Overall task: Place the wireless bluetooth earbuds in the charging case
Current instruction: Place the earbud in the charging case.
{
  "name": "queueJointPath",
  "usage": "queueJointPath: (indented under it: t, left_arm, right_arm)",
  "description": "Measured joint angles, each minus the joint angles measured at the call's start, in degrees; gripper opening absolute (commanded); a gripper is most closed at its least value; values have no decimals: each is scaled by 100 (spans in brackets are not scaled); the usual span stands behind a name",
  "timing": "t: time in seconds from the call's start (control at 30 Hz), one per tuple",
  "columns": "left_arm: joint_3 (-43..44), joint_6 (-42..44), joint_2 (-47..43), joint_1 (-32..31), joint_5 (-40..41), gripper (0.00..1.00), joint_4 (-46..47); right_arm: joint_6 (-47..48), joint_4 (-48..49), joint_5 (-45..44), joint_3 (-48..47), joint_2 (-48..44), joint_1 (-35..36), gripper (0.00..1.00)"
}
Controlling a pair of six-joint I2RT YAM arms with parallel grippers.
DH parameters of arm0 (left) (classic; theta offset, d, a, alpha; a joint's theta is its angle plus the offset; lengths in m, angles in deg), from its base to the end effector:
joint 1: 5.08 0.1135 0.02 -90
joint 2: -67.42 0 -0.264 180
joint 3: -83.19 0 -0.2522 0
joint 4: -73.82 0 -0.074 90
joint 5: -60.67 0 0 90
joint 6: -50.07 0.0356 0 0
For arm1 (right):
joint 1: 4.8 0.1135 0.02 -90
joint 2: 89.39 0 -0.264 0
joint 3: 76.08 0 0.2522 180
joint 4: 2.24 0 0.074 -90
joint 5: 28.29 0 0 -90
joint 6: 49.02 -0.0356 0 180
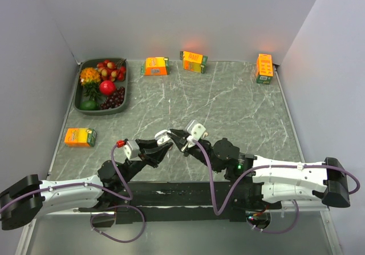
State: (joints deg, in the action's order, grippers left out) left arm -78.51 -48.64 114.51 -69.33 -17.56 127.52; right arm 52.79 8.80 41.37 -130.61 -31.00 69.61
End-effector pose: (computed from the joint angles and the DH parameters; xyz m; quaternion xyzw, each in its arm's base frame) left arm 0.0761 -0.1410 0.2312 0.1729 0.5138 -0.4542 0.7070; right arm 0.0764 0.2276 0.3348 -0.3483 0.5658 0.2837 0.6914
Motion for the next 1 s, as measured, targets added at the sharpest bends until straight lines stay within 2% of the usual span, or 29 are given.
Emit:
queueJointPath:
  t: [0.57,0.83,1.0]
  left_arm:
    - [0,0,0,0,-17,1,-44]
    - [0,0,7,0,-15,1,-133]
    - [0,0,44,0,-13,1,-133]
  right_arm:
    - [-151,-81,-46,4,68,-39,0]
    - [-247,-208,-131,2,68,-42,22]
    - [-264,-275,-149,-2,66,-42,28]
